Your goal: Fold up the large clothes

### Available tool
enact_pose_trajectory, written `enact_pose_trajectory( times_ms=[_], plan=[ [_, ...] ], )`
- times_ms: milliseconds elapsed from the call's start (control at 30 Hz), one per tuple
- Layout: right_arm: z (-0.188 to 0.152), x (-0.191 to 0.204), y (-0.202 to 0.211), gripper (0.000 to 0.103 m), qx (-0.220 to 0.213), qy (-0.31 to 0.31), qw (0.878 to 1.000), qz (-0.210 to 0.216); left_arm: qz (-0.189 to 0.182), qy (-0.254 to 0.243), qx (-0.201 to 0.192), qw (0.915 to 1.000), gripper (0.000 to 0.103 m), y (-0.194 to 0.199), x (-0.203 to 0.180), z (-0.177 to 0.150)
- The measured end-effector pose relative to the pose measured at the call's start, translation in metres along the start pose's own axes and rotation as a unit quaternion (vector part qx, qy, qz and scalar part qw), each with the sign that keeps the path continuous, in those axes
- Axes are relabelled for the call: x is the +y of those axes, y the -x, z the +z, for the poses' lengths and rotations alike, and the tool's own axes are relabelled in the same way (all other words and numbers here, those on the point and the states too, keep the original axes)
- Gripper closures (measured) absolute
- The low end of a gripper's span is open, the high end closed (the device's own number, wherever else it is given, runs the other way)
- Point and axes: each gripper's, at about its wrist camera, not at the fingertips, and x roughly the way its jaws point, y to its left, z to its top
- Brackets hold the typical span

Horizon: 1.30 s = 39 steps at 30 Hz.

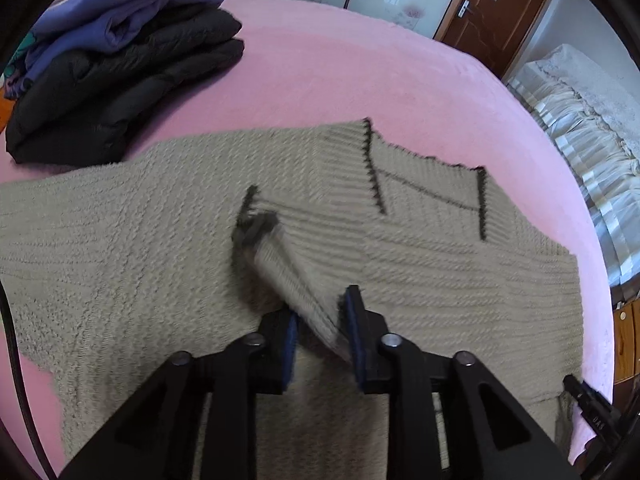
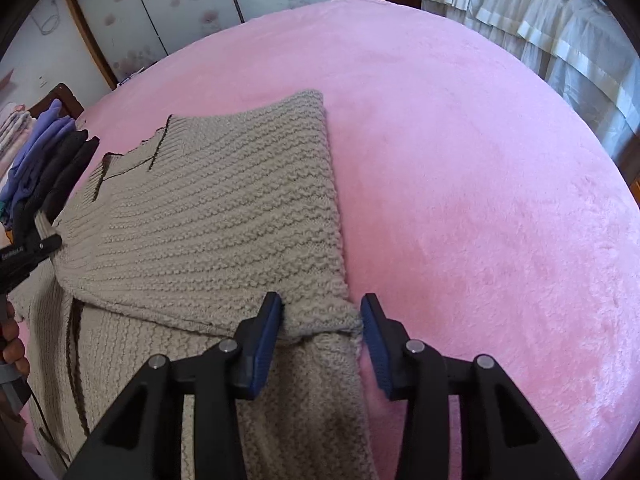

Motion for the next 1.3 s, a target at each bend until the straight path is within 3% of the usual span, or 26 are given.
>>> enact_pose_trajectory(
  times_ms=[100, 267, 400, 600, 700, 800, 967, 1100, 1300],
  plan=[
    [0.001, 0.002, 0.004, 0.062, 0.005, 0.007, 1.000, -0.004, 0.000, -0.001, -0.002, 1.0000, 0.068, 0.012, 0.016, -0.001],
    [0.007, 0.004, 0.025, 0.062, -0.003, 0.009, 1.000, 0.003, 0.015, -0.011, -0.012, 0.9998, 0.068, 0.042, 0.034, 0.007],
    [0.023, 0.015, 0.056, 0.062, -0.034, 0.023, 0.999, 0.019, 0.013, -0.050, -0.026, 0.9983, 0.068, 0.065, 0.019, 0.016],
    [0.067, 0.063, 0.071, 0.063, -0.057, 0.053, 0.996, 0.046, -0.040, -0.061, -0.034, 0.9968, 0.068, 0.076, -0.022, 0.025],
    [0.085, 0.098, 0.060, 0.074, -0.053, 0.076, 0.994, 0.065, -0.059, -0.053, -0.025, 0.9965, 0.068, 0.063, -0.040, 0.027],
    [0.093, 0.131, 0.034, 0.087, -0.030, 0.091, 0.991, 0.091, -0.051, -0.043, -0.013, 0.9977, 0.068, 0.040, -0.047, 0.023],
    [0.089, 0.170, -0.021, 0.089, 0.016, 0.114, 0.990, 0.086, -0.018, -0.016, 0.013, 0.9996, 0.068, 0.000, -0.034, 0.017],
    [0.087, 0.159, -0.053, 0.090, 0.039, 0.104, 0.992, 0.054, -0.009, -0.007, 0.019, 0.9998, 0.068, -0.017, -0.013, 0.013],
    [0.105, 0.081, -0.063, 0.103, 0.015, 0.055, 0.998, -0.001, -0.006, -0.022, 0.010, 0.9997, 0.068, -0.021, -0.007, 0.015]
  ],
)
